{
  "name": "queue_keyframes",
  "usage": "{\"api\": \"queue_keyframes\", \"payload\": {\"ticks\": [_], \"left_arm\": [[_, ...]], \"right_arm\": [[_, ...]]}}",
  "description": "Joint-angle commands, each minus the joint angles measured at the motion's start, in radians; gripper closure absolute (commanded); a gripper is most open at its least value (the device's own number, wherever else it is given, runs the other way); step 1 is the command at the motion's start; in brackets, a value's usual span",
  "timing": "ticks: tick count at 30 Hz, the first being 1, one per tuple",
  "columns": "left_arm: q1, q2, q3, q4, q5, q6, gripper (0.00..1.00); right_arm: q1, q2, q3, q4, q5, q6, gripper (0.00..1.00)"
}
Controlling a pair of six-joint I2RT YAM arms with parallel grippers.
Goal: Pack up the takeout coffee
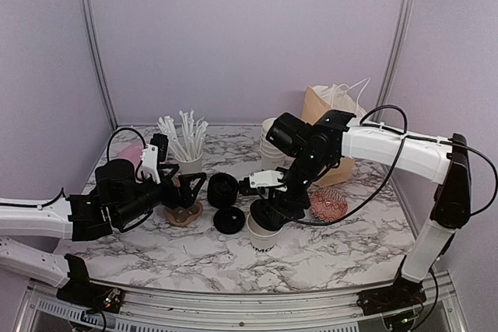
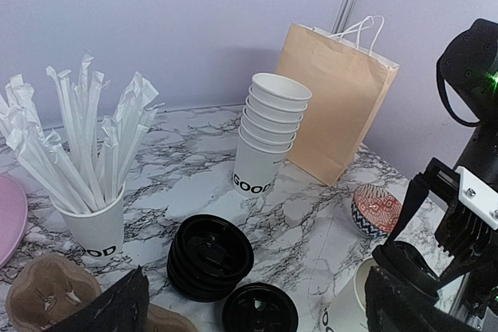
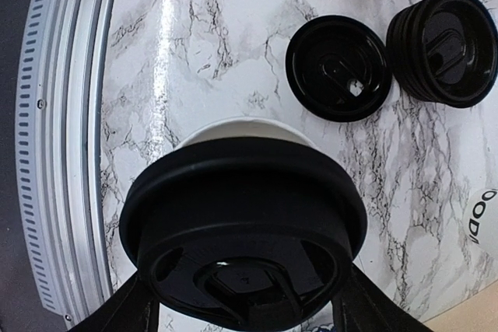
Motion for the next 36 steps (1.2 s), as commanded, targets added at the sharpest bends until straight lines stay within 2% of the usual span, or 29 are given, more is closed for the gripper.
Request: {"api": "queue_keyframes", "payload": {"ticks": [1,17,22,36], "left_arm": [[-0.001,0.004,-0.005,-0.011,-0.016,0.010,0.02],[0.000,0.012,-0.009,-0.010,-0.015,0.007,0.02],[0.000,0.001,-0.012,-0.009,-0.015,0.007,0.02],[0.001,0.001,-0.011,-0.009,-0.015,0.005,0.02]], "right_arm": [[0.018,0.021,0.024,-0.026,0.032,-0.011,0.46],[0.030,0.040,0.038,-0.030,0.044,-0.004,0.45],[0.037,0.027,0.077,-0.037,0.045,0.000,0.48],[0.036,0.027,0.045,-0.047,0.056,-0.002,0.48]]}}
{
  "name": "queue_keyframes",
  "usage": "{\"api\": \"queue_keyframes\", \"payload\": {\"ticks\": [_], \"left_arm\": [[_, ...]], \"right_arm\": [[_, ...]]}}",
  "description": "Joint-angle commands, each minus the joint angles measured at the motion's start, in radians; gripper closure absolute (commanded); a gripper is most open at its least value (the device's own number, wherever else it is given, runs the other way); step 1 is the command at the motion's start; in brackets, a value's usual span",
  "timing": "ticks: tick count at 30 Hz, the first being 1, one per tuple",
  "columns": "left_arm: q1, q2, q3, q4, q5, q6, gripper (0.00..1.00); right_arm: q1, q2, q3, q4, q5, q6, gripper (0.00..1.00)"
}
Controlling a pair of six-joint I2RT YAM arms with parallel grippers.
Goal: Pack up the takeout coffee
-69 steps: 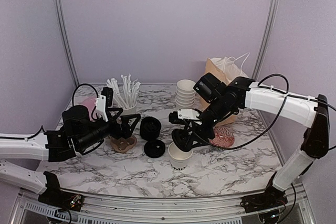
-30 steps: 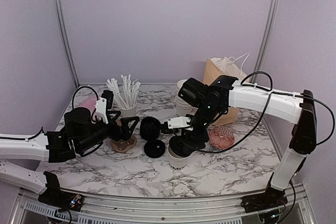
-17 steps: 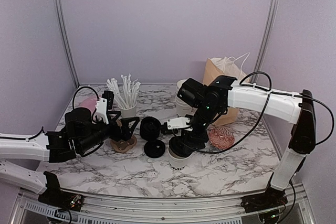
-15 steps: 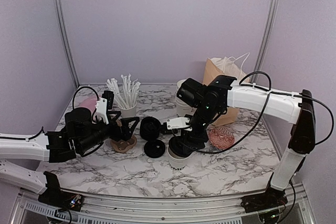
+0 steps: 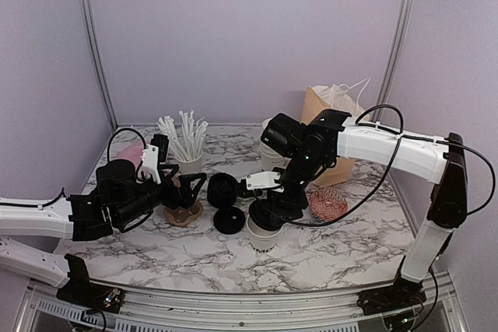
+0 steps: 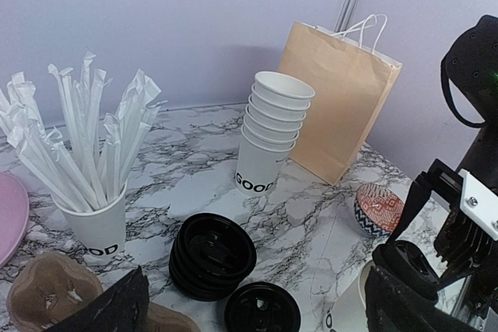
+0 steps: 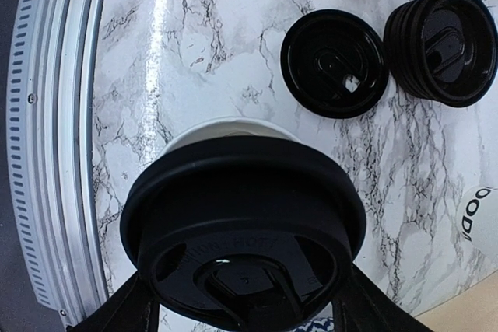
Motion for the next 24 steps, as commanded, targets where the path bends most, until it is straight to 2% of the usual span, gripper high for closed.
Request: {"api": "queue_keyframes", "payload": {"ticks": [1,18,24], "left_arm": [[0.000,-0.003,-0.010,-0.009,-0.008,0.005,0.02],[0.000,0.009,-0.014,-0.009,-0.004,-0.006,0.02],[0.000,0.024,-0.016,-0.009,-0.003,-0.015,0.02]], "right_arm": [[0.009,-0.002,0.004,-0.018,0.002,-0.004,0.48],[0.027,0.037,0.005,-0.013,-0.001,0.009,0.47],[0.044,0.052,0.014,-0.010,0.001,0.013,0.38]]}}
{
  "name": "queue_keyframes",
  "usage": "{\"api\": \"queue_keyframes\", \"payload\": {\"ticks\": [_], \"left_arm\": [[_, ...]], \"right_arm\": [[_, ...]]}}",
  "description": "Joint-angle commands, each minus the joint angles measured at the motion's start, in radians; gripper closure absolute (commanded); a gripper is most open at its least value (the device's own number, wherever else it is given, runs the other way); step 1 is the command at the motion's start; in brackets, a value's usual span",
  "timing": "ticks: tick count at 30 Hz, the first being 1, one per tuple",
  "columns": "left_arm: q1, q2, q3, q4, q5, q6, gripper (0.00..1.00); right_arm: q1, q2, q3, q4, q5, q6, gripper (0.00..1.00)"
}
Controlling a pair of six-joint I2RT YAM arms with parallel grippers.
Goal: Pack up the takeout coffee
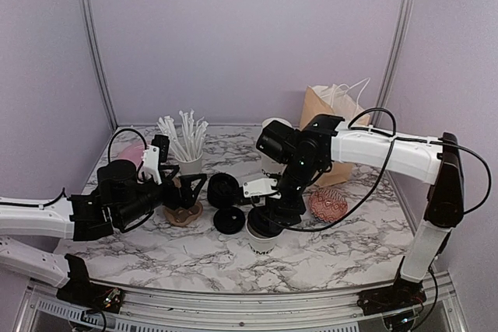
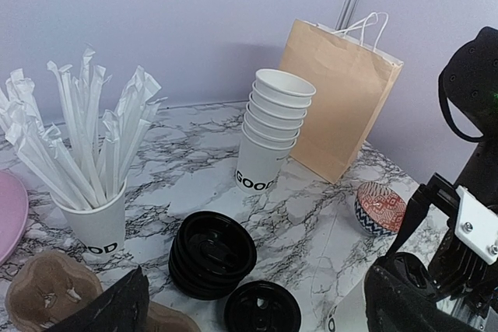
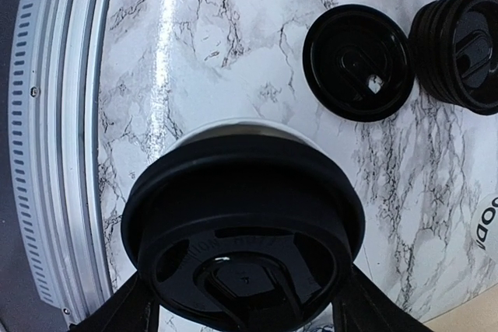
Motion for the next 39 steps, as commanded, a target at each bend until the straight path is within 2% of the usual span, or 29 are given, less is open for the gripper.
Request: {"api": "queue_keyframes", "payload": {"ticks": [1,6,9,12,17,20,24,27,33,39], "left_arm": [[0.000,0.019,-0.017,-0.009,-0.006,-0.016,0.02],[0.001,0.035,-0.016,-0.011,-0.017,-0.071,0.03],[0.000,0.058,-0.002,-0.027,0.007,-0.123,0.04],[-0.001,0.098,0.031,-0.051,0.061,-0.177,0.06],[-0.003,0.181,0.088,-0.082,0.170,-0.328,0.13],[-0.016,0.248,0.133,-0.092,0.250,-0.423,0.15],[-0.031,0.347,0.198,-0.098,0.352,-0.523,0.19],[-0.033,0.400,0.228,-0.099,0.391,-0.580,0.24],[-0.039,0.442,0.249,-0.101,0.430,-0.617,0.31],[-0.050,0.471,0.252,-0.101,0.452,-0.628,0.38]], "right_arm": [[0.023,0.027,0.027,-0.003,0.002,0.009,0.35],[0.022,0.000,0.030,-0.006,0.005,0.006,0.21],[0.023,-0.032,0.031,-0.006,0.003,0.008,0.17],[0.023,-0.067,0.026,-0.006,-0.009,0.008,0.06],[-0.015,-0.141,0.012,0.007,-0.035,0.023,0.06],[-0.113,-0.201,-0.042,0.089,-0.118,0.086,0.10],[-0.293,-0.255,-0.180,0.207,-0.291,0.200,0.23],[-0.388,-0.256,-0.263,0.221,-0.426,0.226,0.32],[-0.428,-0.217,-0.370,0.243,-0.544,0.243,0.40],[-0.428,-0.158,-0.389,0.269,-0.605,0.251,0.46]]}}
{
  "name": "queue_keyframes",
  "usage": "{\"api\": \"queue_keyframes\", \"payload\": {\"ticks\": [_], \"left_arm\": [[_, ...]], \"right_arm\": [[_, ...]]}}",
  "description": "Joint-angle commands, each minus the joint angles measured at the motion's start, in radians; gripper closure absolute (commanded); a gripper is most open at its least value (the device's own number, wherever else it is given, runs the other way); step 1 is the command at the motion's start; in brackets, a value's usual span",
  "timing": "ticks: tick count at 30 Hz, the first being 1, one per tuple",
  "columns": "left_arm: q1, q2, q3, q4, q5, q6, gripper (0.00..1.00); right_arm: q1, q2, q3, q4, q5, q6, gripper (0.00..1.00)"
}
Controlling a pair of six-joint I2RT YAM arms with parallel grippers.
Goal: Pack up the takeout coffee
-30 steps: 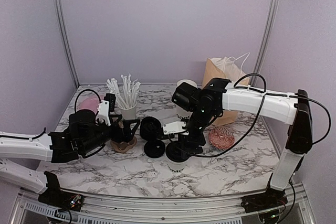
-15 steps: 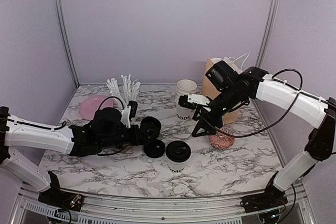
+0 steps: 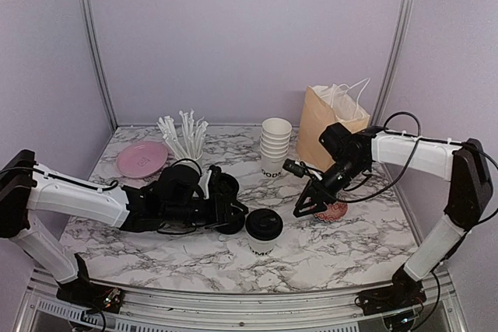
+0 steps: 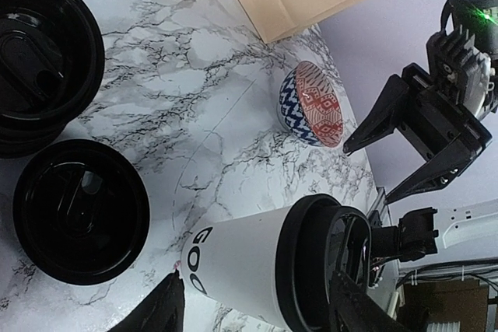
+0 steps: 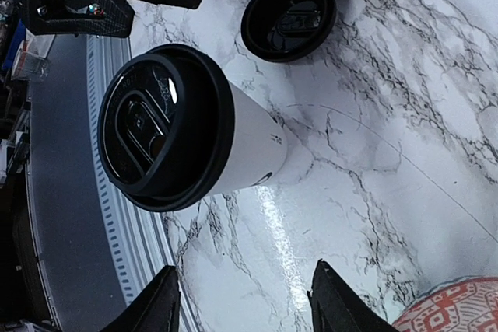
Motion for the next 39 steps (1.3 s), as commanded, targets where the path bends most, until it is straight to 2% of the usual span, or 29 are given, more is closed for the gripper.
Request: {"api": "queue_keyframes", "payload": {"ticks": [1,9,16,35,39], "left_arm": [[-0.012,0.021,0.030,-0.017,0.035,-0.020,0.38],[-0.015,0.037,0.032,-0.017,0.049,-0.027,0.45],[-0.016,0.030,0.021,-0.017,0.052,-0.031,0.46],[-0.020,0.099,-0.023,-0.017,0.060,-0.022,0.45],[-0.019,0.119,-0.058,-0.026,0.019,-0.029,0.47]], "right_arm": [[-0.002,0.047,0.017,0.044,-0.100,0.013,0.47],[0.000,0.131,0.063,0.003,-0.186,-0.019,0.49],[0.006,0.161,0.079,-0.017,-0.242,-0.042,0.48],[0.073,0.248,0.113,-0.019,-0.219,-0.032,0.46],[0.073,0.284,0.114,-0.003,-0.184,0.001,0.52]]}}
